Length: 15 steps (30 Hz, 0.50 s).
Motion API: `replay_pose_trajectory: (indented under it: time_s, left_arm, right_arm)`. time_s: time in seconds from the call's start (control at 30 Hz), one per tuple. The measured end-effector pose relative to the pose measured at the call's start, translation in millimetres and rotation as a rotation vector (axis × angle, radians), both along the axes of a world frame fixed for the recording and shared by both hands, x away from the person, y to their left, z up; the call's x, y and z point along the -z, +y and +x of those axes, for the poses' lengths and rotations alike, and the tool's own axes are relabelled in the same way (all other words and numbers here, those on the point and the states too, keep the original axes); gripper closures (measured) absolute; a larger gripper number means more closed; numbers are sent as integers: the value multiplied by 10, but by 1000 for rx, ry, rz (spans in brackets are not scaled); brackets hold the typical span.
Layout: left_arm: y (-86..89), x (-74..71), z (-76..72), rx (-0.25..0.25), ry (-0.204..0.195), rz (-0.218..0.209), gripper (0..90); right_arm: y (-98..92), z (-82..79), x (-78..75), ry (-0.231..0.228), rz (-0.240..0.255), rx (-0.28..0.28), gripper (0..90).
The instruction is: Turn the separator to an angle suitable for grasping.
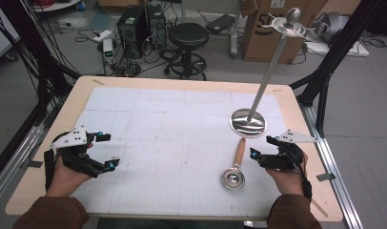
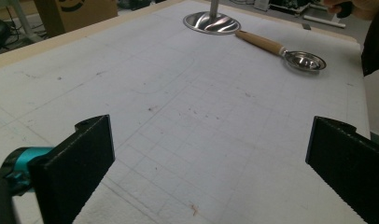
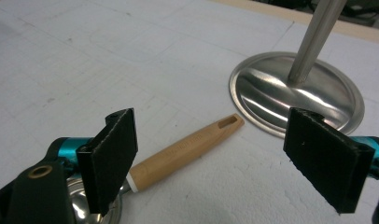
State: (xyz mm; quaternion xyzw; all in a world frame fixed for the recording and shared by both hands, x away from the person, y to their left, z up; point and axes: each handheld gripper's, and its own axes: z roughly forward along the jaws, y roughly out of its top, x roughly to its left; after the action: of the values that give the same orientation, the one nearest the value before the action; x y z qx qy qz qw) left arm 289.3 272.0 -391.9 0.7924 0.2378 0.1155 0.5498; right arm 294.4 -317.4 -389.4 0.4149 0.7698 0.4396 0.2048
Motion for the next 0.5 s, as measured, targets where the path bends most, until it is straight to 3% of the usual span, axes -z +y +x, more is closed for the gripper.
replay_pose_trajectory:
  time_s: [0.2, 0.27, 0.5]
  left_arm:
    - [0, 1, -1, 0, -2, 4, 17]
    - [-4, 2, 0, 0, -2, 2, 17]
    - [-13, 6, 0, 5, -1, 6, 17]
  right_arm:
    - [56, 103, 102, 65, -43, -11, 297]
    - [134, 165, 145, 71, -94, -6, 356]
    - [218, 293, 229, 101, -120, 14, 476]
